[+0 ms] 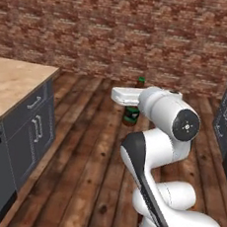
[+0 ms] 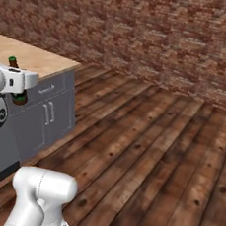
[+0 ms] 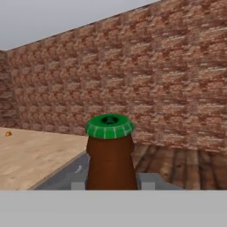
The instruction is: Open the cabinet directly in front. Then move the beer and the mug to the dining counter with the candle on it.
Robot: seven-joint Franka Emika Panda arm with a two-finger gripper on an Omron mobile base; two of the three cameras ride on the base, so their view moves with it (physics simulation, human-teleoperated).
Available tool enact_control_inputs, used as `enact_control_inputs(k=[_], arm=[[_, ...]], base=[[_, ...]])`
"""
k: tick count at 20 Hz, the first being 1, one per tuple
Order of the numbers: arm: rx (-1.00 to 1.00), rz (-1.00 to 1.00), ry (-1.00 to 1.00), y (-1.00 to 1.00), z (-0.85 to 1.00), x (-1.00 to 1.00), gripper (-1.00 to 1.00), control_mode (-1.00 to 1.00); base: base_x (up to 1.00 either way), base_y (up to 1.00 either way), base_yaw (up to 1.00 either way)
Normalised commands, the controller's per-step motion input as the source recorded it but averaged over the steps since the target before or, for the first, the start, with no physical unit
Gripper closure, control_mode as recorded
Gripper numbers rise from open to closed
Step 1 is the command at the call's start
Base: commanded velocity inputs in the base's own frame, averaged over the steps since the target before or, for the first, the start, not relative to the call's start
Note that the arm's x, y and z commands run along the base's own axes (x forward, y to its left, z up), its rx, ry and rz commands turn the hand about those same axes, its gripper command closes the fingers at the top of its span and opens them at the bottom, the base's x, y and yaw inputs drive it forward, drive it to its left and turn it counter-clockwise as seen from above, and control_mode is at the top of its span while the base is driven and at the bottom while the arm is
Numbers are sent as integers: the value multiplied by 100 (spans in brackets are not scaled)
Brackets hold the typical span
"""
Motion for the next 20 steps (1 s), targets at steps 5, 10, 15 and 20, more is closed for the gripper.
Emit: enact_control_inputs(k=[5,10,15,20], arm=[[0,0,0,0,0,0,100,100],[0,0,0,0,0,0,100,100],[0,0,0,0,0,0,100,100],[0,0,0,0,0,0,100,100]], base=[[100,-12,0],[100,-17,0],[100,-11,0],[100,-19,1]])
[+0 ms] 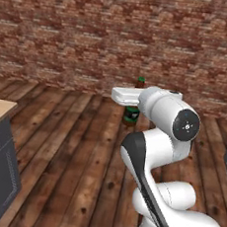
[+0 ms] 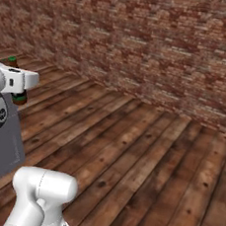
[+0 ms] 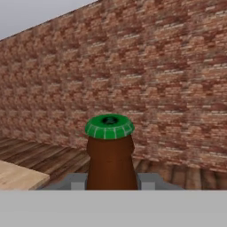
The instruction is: Open the cabinet directly in front. Then move the beer and the mug to the dining counter with the candle on it.
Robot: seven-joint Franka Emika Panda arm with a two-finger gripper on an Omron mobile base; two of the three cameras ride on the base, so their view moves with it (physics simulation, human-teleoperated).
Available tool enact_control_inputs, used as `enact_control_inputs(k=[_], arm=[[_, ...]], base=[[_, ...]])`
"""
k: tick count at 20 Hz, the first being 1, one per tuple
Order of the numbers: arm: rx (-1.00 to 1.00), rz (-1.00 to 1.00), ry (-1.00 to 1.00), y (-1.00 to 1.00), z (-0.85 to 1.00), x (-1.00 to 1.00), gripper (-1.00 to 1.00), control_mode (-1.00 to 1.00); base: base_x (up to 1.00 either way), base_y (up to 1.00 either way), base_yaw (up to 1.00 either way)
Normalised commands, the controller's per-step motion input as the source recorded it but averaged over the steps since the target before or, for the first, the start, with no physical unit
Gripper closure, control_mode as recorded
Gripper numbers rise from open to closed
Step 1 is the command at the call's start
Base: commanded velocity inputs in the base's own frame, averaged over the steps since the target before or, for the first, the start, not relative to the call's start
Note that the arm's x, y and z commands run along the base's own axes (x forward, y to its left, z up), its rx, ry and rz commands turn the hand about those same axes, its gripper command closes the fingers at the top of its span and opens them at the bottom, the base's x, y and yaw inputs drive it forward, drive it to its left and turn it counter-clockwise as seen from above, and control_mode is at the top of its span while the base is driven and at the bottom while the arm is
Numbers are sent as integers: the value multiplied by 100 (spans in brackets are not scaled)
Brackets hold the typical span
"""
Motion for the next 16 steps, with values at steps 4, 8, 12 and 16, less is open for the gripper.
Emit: enact_control_inputs(k=[4,8,12,16], arm=[[0,0,0,0,0,0,100,100],[0,0,0,0,0,0,100,100],[0,0,0,0,0,0,100,100],[0,0,0,0,0,0,100,100]], base=[[100,-25,3],[100,-22,7],[100,-15,8],[100,-5,20]])
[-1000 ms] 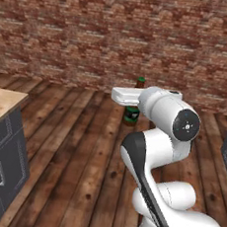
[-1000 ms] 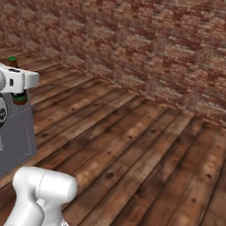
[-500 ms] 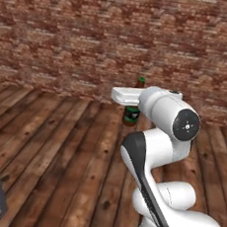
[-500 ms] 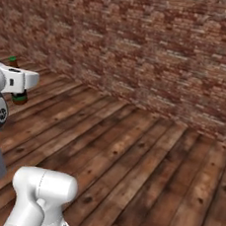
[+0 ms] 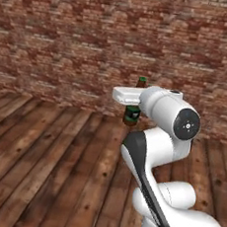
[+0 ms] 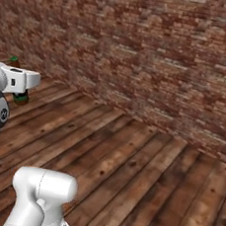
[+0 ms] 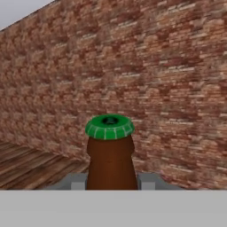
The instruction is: Open the cabinet directly in front. Then move the beer and the mug to the dining counter with the candle on it.
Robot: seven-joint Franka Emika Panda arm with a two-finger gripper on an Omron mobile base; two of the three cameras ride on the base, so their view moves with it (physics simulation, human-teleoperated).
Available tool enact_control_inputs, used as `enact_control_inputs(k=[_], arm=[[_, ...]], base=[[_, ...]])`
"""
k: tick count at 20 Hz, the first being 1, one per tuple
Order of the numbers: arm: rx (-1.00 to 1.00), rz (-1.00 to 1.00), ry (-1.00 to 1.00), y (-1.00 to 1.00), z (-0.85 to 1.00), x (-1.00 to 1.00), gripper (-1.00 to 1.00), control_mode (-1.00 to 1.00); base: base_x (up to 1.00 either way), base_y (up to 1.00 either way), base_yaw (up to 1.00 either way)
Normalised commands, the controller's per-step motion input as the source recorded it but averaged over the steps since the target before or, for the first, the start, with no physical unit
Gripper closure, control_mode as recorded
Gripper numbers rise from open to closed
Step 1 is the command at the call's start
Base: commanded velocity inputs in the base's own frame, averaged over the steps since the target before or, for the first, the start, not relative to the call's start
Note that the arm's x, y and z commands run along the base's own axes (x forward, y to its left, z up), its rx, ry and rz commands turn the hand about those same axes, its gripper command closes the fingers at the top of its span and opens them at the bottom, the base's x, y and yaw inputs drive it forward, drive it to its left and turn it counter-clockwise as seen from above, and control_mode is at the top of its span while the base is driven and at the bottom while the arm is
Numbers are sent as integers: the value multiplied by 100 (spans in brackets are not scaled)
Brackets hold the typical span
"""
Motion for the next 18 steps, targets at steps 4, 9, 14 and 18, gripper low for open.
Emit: enact_control_inputs(k=[4,9,14,18], arm=[[0,0,0,0,0,0,100,100],[0,0,0,0,0,0,100,100],[0,0,0,0,0,0,100,100],[0,0,0,0,0,0,100,100]], base=[[100,-1,51],[100,-5,68],[100,-9,70],[100,-14,63]])
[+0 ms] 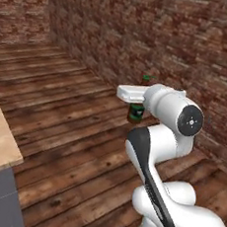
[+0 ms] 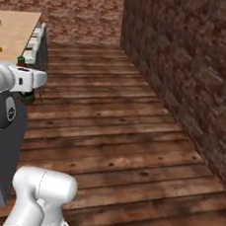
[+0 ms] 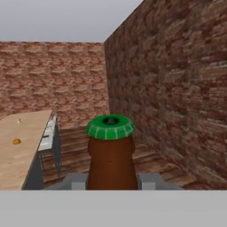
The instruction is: Open the cabinet directly in front. Then move the beer and the mug to the dining counter with the candle on it.
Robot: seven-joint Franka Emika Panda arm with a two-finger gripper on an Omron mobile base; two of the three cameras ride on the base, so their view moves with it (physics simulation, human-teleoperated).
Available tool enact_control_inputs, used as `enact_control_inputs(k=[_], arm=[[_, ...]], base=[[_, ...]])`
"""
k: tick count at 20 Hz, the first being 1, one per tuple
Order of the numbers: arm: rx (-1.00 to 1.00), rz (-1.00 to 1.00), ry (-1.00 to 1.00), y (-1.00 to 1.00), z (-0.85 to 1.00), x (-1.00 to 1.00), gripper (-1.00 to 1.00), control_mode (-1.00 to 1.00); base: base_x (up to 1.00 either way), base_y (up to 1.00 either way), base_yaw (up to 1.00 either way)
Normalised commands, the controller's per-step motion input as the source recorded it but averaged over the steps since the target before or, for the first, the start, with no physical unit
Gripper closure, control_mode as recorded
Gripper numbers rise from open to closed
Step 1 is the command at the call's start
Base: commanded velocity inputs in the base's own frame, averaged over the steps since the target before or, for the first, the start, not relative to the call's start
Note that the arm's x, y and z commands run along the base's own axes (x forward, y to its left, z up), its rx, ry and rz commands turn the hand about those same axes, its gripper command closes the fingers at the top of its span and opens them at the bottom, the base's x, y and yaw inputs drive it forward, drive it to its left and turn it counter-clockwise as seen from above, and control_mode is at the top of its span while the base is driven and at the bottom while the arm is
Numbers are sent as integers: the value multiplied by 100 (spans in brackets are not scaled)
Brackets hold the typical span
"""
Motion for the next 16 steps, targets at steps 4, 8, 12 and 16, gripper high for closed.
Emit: enact_control_inputs(k=[4,8,12,16], arm=[[0,0,0,0,0,0,100,100],[0,0,0,0,0,0,100,100],[0,0,0,0,0,0,100,100],[0,0,0,0,0,0,100,100]], base=[[100,-46,47],[100,-81,34],[100,-77,34],[100,-56,31]])
